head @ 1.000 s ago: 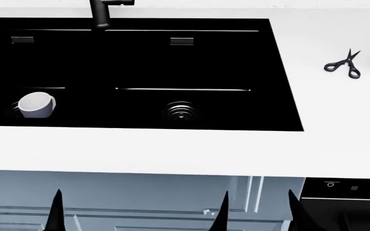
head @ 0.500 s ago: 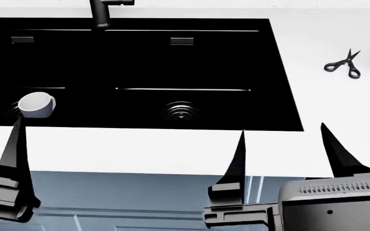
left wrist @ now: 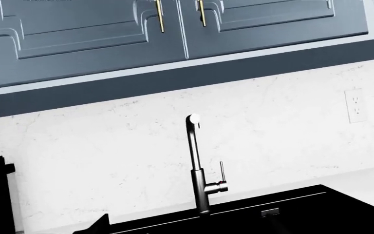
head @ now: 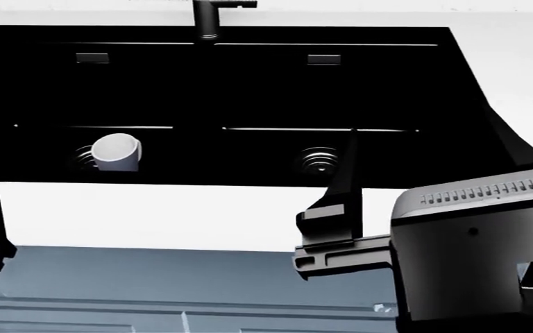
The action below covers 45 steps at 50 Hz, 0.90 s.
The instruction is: Turn on the sink faucet.
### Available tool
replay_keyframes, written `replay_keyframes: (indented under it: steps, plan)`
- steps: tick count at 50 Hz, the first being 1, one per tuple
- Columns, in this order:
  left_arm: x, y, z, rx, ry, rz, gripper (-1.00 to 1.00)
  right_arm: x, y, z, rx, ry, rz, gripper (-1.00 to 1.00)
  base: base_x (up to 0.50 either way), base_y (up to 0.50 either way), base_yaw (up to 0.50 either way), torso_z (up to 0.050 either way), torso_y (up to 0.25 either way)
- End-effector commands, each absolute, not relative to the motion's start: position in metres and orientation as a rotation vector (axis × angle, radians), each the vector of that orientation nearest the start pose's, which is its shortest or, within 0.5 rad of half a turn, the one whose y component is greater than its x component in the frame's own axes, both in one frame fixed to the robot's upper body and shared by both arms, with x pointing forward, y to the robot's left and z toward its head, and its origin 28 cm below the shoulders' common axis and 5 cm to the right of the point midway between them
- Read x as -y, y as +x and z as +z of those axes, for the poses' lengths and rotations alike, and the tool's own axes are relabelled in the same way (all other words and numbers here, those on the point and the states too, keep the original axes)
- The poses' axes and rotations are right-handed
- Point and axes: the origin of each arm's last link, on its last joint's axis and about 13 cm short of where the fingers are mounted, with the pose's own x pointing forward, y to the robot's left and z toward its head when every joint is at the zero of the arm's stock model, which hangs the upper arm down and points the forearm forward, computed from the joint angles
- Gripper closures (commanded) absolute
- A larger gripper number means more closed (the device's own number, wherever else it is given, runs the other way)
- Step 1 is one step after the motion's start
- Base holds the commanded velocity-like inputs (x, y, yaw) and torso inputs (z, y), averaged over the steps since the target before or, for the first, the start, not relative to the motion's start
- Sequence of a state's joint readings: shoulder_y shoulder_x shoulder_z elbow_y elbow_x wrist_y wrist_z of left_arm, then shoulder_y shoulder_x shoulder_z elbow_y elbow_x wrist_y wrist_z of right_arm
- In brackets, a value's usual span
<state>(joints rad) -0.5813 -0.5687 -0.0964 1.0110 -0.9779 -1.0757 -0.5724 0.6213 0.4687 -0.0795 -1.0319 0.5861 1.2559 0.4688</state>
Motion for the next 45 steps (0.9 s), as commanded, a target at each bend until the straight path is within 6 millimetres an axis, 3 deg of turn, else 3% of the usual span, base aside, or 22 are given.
replay_keyframes:
  steps: [1, 11, 18, 33, 45]
  plan:
    - [-0.239, 0.183, 0.252, 0.366, 0.168, -0.085, -1.0, 0.118, 0.194, 0.246, 0.329, -0.342, -0.019, -1.0, 0.0, 0.5, 0.0, 0.05, 0.0]
    - [-0.244, 0.197, 0.276, 0.346, 0.196, -0.086, -1.0, 0.122, 0.21, 0.275, 0.317, -0.378, -0.02, -1.0, 0.0, 0.0, 0.0, 0.05, 0.0]
    - [-0.247, 0.204, 0.28, 0.319, 0.169, -0.097, -1.0, 0.117, 0.212, 0.283, 0.328, -0.406, -0.021, -1.0, 0.02, 0.0, 0.0, 0.05, 0.0]
    - [-0.252, 0.202, 0.286, 0.332, 0.154, -0.077, -1.0, 0.112, 0.208, 0.292, 0.356, -0.441, -0.012, -1.0, 0.5, 0.0, 0.0, 0.05, 0.0]
    - [-0.252, 0.205, 0.279, 0.321, 0.158, -0.073, -1.0, 0.111, 0.208, 0.291, 0.372, -0.437, 0.007, -1.0, 0.5, 0.12, 0.0, 0.05, 0.0]
